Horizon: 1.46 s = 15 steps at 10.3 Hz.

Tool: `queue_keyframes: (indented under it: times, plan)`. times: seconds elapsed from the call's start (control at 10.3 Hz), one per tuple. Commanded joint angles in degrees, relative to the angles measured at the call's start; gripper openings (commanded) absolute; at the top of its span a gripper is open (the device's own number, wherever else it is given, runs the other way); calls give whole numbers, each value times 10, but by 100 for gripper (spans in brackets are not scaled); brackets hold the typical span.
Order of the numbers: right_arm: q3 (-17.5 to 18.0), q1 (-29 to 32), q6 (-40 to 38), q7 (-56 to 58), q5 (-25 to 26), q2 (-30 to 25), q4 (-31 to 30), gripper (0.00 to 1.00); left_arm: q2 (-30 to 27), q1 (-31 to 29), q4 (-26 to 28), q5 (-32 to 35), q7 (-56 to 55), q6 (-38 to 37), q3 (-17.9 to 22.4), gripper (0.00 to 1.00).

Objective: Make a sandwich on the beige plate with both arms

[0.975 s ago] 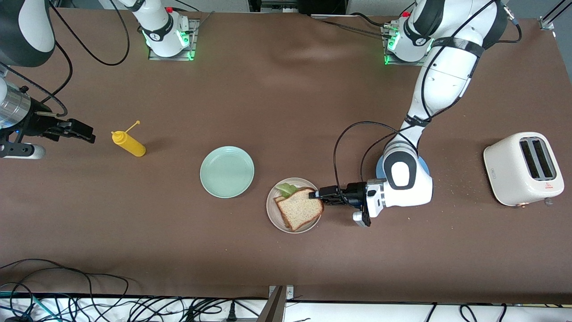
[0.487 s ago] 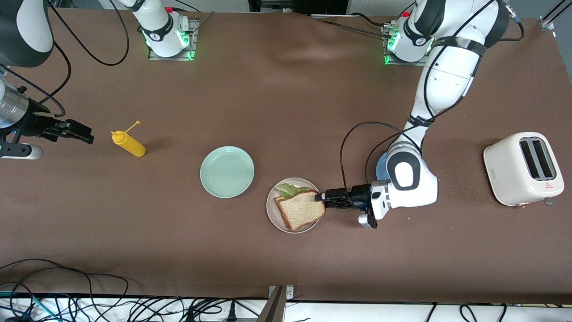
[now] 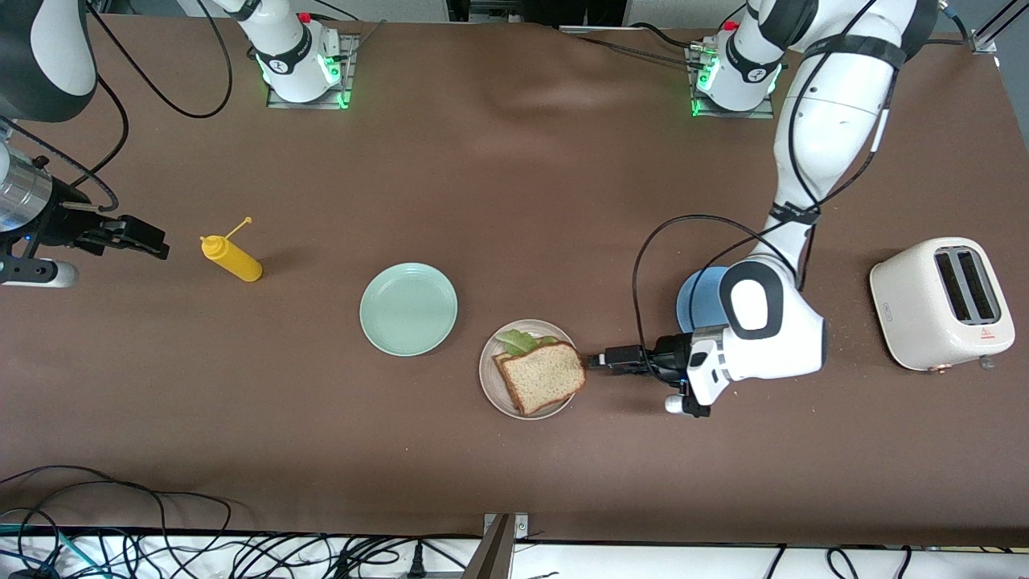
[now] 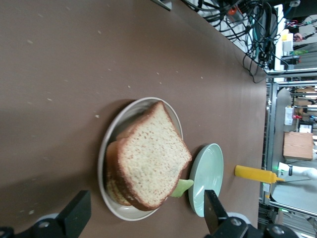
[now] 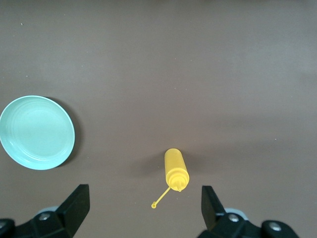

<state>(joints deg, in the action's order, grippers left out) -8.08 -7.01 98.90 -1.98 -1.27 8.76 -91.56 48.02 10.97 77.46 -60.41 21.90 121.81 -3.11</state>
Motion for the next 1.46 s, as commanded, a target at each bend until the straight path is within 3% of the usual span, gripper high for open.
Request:
queue_keyframes:
  times: [0.0, 0.29, 0.78, 1.36]
  plan:
    - [2, 2, 9, -6, 0, -5, -7, 100, -37, -18, 12, 103, -82, -6, -1, 100]
    - [2, 2, 14, -6, 0, -5, -6, 100, -80, -69, 13, 327, -160, -47, -3, 100]
    - [1, 2, 14, -6, 0, -5, -6, 100, -130, -146, 13, 554, -161, -147, 6, 100]
    - [1, 2, 14, -6, 0, -4, -8, 100, -183, -160, 10, 615, -218, -213, 17, 100]
